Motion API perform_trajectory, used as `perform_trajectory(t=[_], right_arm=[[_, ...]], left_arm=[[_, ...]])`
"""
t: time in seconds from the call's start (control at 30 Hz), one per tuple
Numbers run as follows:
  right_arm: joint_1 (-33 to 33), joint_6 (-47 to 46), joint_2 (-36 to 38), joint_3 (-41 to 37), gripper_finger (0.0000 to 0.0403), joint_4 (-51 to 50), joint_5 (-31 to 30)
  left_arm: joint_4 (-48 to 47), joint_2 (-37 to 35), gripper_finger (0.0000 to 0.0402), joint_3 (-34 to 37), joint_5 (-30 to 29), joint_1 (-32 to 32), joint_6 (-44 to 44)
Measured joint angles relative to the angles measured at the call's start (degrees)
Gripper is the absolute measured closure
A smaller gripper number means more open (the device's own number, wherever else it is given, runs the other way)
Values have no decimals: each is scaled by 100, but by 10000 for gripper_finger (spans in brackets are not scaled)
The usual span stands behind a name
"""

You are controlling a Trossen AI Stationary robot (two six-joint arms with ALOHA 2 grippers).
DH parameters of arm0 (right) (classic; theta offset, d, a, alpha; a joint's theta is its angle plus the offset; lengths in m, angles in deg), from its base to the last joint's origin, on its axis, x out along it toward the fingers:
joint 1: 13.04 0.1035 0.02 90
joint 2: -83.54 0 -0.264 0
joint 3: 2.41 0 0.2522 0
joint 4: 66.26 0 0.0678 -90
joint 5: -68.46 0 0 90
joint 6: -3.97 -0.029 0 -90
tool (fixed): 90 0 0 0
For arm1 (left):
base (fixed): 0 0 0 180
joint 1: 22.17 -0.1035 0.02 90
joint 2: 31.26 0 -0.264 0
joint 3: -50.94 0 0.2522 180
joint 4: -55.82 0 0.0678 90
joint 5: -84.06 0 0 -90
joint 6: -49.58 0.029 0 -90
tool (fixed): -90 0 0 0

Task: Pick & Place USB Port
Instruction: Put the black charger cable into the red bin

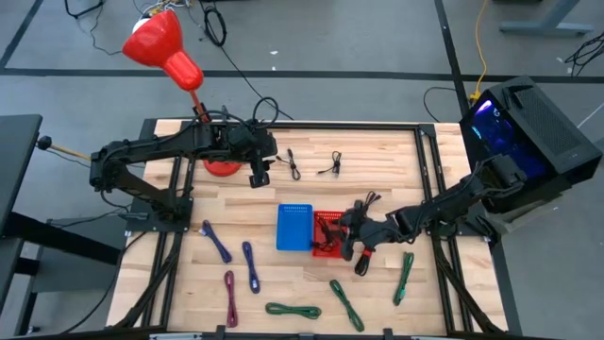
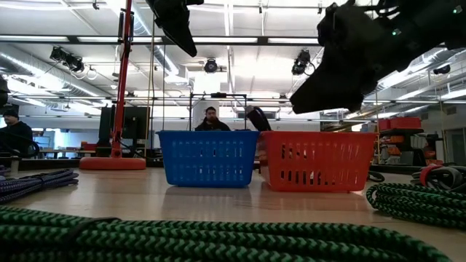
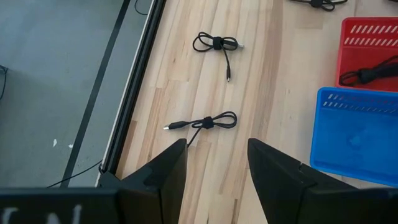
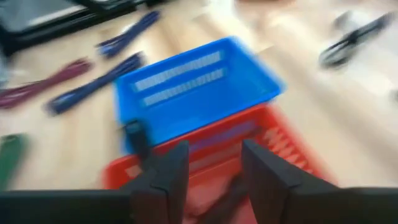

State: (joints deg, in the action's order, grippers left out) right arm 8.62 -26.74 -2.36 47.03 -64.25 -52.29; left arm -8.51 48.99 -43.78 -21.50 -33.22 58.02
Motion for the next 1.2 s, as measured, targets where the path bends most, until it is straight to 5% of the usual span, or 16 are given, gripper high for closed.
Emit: perform_trajectory(t=[0.33,0.53,0.9,1.2], right_arm=[[-718,1050,118,0,254,-53,-80],[-1170,2032,729,1,254,81,-345],[-1229,2564,1690,2,254,-21,-284],[-1184,2760,1659,2,254,-47,-323]], left_arm=[[0,78,227,-5,-34,-7,-327],[89,709,227,127,69,-335,-654],[2707,1531,227,2127,912,-1316,-2694],[4355,1539,227,2751,1649,-1724,-4448]])
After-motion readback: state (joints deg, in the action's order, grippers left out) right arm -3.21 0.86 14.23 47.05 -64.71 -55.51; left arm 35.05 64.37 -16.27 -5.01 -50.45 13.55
